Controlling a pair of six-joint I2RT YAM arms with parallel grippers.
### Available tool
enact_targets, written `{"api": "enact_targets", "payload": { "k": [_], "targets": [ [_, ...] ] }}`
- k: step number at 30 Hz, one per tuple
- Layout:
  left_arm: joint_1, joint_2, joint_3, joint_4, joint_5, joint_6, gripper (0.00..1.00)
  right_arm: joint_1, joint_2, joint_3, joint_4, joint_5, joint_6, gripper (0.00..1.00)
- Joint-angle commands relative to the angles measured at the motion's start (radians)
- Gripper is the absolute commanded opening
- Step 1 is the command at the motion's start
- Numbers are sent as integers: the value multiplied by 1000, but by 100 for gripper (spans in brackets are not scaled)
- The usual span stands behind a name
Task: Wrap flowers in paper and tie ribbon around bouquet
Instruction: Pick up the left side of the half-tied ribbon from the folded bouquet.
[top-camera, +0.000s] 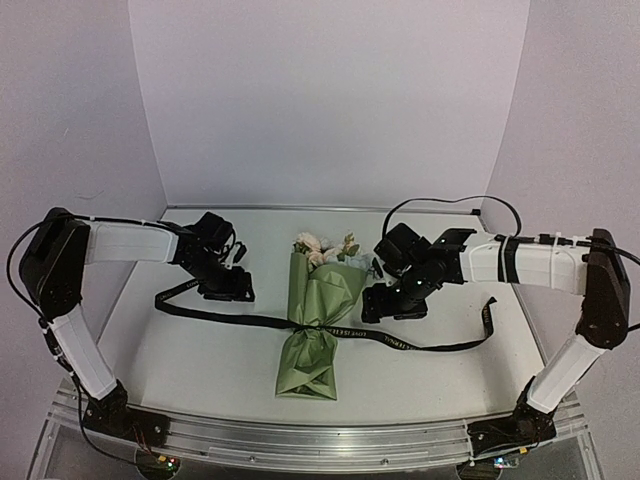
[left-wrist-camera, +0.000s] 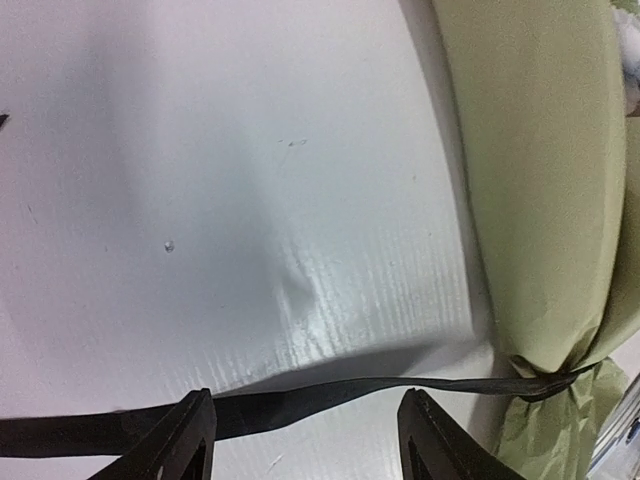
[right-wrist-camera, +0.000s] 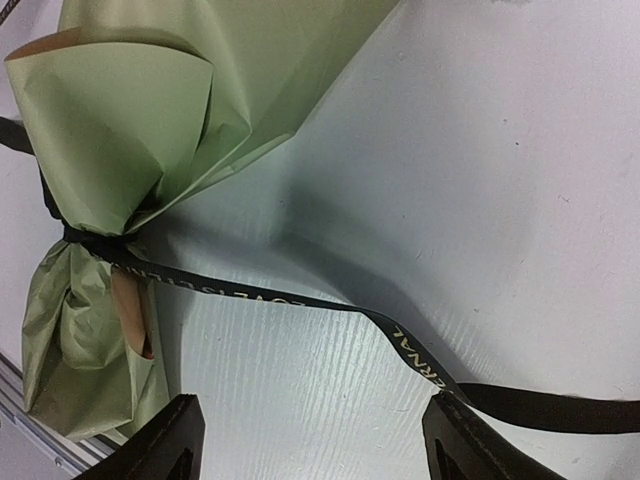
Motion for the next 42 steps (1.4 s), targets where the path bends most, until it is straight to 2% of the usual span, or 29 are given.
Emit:
{"api": "enact_targets", "payload": {
  "k": [1, 11, 21, 24, 28, 30, 38, 42],
  "targets": [
    [18, 55, 30, -45, -23, 65, 64, 5, -42, -5, -9, 14, -29, 78],
    [6, 106, -11, -44, 9, 44, 63, 6, -51, -31, 11, 13, -32, 78],
    [-149, 145, -39, -74, -132, -46, 46, 7, -68, -63, 25, 20, -17, 77],
    [-186, 148, -36, -66, -134, -74, 33, 8, -71, -74, 33, 21, -13, 77],
    [-201, 116, -4, -42, -85, -93, 9, 10, -78, -75, 35, 24, -9, 76],
    [-202, 92, 25, -39, -62, -92, 1, 10, -86, -75, 35, 31, -9, 76],
    [-206, -50, 124, -1, 136, -33, 0, 10, -109, -80, 35, 84, -12, 76],
    [-220, -38, 198, -2, 242, 20, 0, 4, -110, -85, 35, 91, -23, 76]
  ]
}}
